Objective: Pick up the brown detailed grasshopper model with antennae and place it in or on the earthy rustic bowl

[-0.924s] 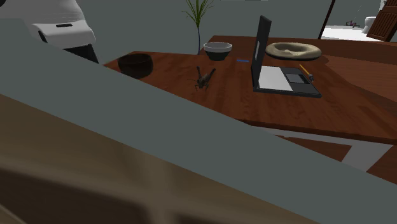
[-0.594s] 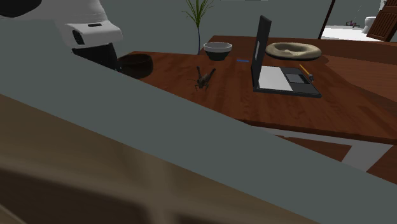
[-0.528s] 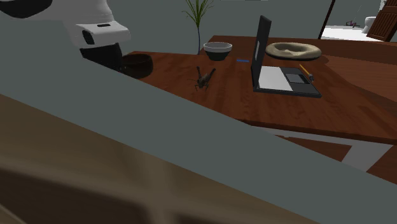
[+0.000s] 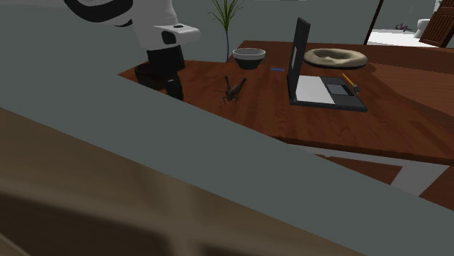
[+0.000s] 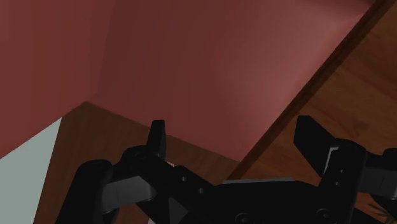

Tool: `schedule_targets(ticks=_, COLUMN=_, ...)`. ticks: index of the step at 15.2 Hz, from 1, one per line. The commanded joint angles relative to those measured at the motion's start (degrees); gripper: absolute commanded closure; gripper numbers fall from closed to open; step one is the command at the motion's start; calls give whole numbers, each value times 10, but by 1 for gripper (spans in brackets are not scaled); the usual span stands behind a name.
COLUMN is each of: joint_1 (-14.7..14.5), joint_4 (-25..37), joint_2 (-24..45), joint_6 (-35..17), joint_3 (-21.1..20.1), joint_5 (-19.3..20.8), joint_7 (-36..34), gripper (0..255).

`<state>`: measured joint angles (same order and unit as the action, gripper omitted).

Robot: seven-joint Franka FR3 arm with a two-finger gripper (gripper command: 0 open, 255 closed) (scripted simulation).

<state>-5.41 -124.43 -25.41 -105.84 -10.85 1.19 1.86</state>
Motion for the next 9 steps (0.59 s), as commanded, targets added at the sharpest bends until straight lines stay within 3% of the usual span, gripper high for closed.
schedule_targets(ticks=1, joint_1=-7, joint_4=39, joint_2=40, joint_6=-4, joint_3=-14, joint_5=6, joint_7=5, gripper=0)
schedule_targets(ticks=9, joint_1=-37, joint_4=170, joint_2=182, joint_6=-18, joint_3=-69, joint_5=46, joint_7=15, gripper=0)
